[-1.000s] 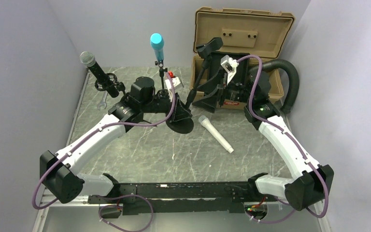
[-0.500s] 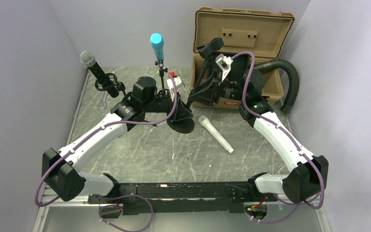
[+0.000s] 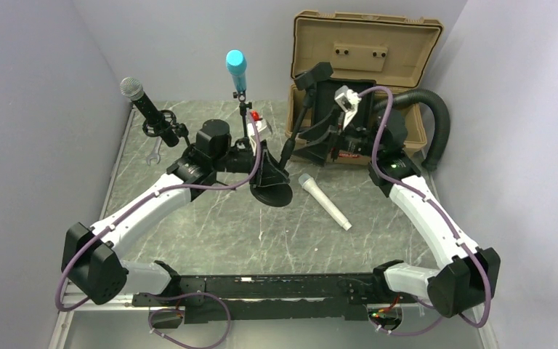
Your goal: Remove the microphone from the stand
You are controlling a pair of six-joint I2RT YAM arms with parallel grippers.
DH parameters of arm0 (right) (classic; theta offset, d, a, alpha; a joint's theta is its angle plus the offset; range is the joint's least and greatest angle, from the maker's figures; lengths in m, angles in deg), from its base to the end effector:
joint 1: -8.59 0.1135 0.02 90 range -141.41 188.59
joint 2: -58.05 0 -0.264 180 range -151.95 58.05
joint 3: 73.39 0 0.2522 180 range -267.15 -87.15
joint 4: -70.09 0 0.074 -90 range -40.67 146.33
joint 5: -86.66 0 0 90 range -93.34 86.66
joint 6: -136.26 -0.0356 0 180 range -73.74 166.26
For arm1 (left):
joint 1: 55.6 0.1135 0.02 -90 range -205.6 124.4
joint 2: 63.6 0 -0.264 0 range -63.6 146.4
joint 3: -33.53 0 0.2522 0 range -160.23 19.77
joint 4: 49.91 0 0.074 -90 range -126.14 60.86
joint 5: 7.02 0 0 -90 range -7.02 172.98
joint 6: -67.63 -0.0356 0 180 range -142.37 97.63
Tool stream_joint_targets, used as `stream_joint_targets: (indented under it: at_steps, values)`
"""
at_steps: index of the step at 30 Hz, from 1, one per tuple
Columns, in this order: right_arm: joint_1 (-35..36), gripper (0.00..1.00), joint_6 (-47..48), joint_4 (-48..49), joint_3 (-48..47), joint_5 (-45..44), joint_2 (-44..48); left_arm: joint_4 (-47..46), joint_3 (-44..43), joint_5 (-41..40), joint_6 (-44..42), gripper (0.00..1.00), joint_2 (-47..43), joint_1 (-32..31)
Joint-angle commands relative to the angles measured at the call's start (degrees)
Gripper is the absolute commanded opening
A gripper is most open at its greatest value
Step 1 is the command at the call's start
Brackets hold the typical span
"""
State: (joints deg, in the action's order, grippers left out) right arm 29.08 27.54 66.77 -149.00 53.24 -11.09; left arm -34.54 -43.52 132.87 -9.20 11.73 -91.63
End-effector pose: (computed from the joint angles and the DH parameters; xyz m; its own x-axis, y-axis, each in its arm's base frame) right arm 0.2426 0.1224 0.3938 -0.2637 0.0902 -0.9604 -0.9385 0.2062 0.2770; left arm 0.2261 -0.1981 0.3536 -0.4091 0.1161 -0.9051 0.9107 0.1133 -0.3971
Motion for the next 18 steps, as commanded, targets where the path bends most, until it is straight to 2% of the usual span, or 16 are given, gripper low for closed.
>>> stream_joint_targets:
  at_steps: [1, 6, 18]
  values:
    - [-3.97, 0.73, 5.58, -1.67, -0.69, -4.74, 3.33, -6.80, -1.20, 6.95, 1.11, 0.00, -4.90, 0.66]
    - [-4.53, 0.84, 5.61, -5.99, -5.90, -2.44, 4.56, -5.17, -0.66, 5.70, -0.67, 0.00, -4.96, 0.70]
    - [-5.57, 0.88, 5.19, -13.02, -19.04, -1.45, 3.35, -0.55, -0.45, 6.03, -5.80, 0.00, -5.30, 0.70]
